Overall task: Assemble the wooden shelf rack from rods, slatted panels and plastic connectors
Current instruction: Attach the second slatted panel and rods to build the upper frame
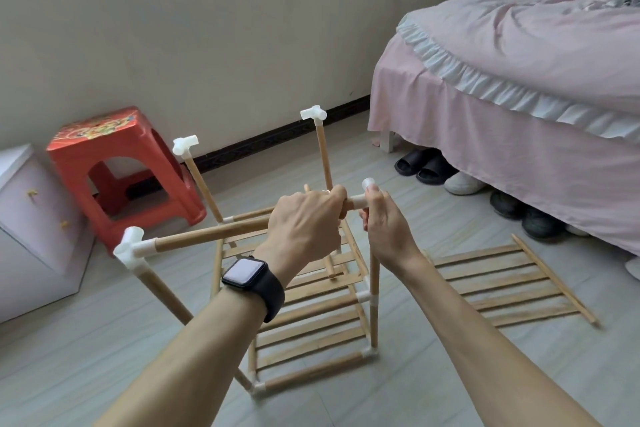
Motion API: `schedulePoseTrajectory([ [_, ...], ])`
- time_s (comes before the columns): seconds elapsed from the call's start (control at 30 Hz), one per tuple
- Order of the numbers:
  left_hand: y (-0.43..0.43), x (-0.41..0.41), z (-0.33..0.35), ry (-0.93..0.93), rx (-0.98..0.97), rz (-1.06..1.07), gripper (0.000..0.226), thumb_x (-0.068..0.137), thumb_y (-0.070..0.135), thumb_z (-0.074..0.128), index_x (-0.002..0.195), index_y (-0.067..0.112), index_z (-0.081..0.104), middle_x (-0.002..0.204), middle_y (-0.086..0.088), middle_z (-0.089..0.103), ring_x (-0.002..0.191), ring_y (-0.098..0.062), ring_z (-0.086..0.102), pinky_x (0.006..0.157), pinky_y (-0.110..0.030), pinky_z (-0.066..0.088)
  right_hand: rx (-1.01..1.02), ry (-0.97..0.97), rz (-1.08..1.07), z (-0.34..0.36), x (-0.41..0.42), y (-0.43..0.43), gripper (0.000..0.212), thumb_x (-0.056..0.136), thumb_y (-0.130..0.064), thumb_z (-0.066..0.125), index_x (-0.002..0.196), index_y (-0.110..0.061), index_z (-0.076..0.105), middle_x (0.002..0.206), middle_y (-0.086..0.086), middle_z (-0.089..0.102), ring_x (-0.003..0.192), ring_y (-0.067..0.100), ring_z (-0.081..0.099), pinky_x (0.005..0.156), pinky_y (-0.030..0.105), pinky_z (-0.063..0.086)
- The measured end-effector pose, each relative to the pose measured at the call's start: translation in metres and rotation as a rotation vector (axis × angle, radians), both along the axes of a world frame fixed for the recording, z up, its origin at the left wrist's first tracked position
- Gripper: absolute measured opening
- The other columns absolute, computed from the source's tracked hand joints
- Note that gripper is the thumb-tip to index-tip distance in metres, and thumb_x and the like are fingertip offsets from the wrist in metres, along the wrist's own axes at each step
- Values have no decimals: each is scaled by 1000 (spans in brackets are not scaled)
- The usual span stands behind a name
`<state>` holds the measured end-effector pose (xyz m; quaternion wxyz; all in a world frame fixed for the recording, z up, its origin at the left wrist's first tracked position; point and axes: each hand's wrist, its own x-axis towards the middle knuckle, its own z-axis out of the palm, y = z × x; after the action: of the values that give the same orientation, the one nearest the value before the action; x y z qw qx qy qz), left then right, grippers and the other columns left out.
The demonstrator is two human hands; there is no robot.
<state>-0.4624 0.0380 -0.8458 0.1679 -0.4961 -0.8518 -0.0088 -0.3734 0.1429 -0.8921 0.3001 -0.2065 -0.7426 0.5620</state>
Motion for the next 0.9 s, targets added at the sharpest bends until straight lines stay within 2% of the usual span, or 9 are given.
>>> schedulePoseTrajectory([
  [0.13, 6, 7, 0, 10, 19, 32, 11, 94, 12, 49, 95, 21, 43, 63, 5, 46, 48, -17, 44, 43, -30, 25, -5, -6, -9, -8, -3, 1, 52, 108, -52, 23, 87, -36, 68, 83, -19, 48, 85, 3, 46, 93, 38, 42],
  [0.27, 6, 9, -3, 9, 39, 4, 14, 94, 11, 51, 98, 20, 41, 66, 6, 45, 48, -15, 43, 42, -29, 22, -16, 29, -33, -9, 0, 4, 51, 109, -49, 24, 76, -48, 64, 76, -22, 53, 77, -1, 48, 86, 35, 41],
  [0.37, 1, 10, 6, -109, 21, -74, 21, 95, 20, 56, 113, 21, 44, 88, 7, 53, 65, -16, 51, 47, -25, 27, -14, 31, -32, -10, -1, 5, 50, 108, -51, 24, 82, -41, 65, 84, -17, 52, 82, 1, 51, 87, 38, 44],
  [0.47, -31, -2, 24, -357, 79, -117, 35, 92, 38, 62, 125, 32, 51, 111, 13, 55, 96, -8, 53, 69, -20, 39, -21, 24, -58, -12, -3, 7, 41, 107, -54, 25, 81, -36, 52, 78, -13, 49, 73, 2, 47, 76, 36, 42],
  [0.57, -93, -29, 45, -317, 303, 41, 28, 93, 44, 61, 120, 35, 61, 116, 18, 53, 115, -7, 45, 91, -27, 36, -18, 25, -38, -10, -3, 9, 40, 107, -53, 26, 79, -32, 45, 69, -12, 43, 63, 2, 41, 66, 28, 36],
  [0.67, -154, -62, 51, -282, 559, 434, 17, 93, 39, 60, 107, 31, 66, 108, 10, 63, 113, -18, 52, 91, -39, 44, -37, 20, -40, -8, -6, 11, 46, 108, -51, 28, 74, -25, 44, 65, -5, 41, 58, 8, 40, 61, 28, 36],
  [0.73, -176, -72, 44, -625, 714, 593, 18, 95, 32, 62, 112, 24, 65, 109, 3, 66, 102, -20, 63, 78, -35, 50, -41, 23, -45, -6, -9, 9, 48, 108, -50, 28, 73, -19, 41, 64, -1, 38, 57, 11, 37, 60, 29, 36],
  [0.83, -178, -74, 26, -1325, 1056, 546, 25, 97, 19, 60, 119, 9, 64, 107, -5, 67, 86, -18, 67, 68, -32, 51, -41, 31, -41, -4, -12, 8, 48, 107, -50, 29, 77, -15, 40, 65, 5, 35, 60, 22, 34, 57, 31, 35],
  [0.9, -175, -78, 16, -1410, 1192, 533, 18, 94, 17, 60, 107, 10, 69, 87, -2, 65, 67, -14, 60, 59, -29, 45, -38, 26, -46, -3, -13, 9, 48, 107, -51, 29, 77, -15, 40, 65, 6, 35, 62, 22, 33, 58, 33, 35],
])
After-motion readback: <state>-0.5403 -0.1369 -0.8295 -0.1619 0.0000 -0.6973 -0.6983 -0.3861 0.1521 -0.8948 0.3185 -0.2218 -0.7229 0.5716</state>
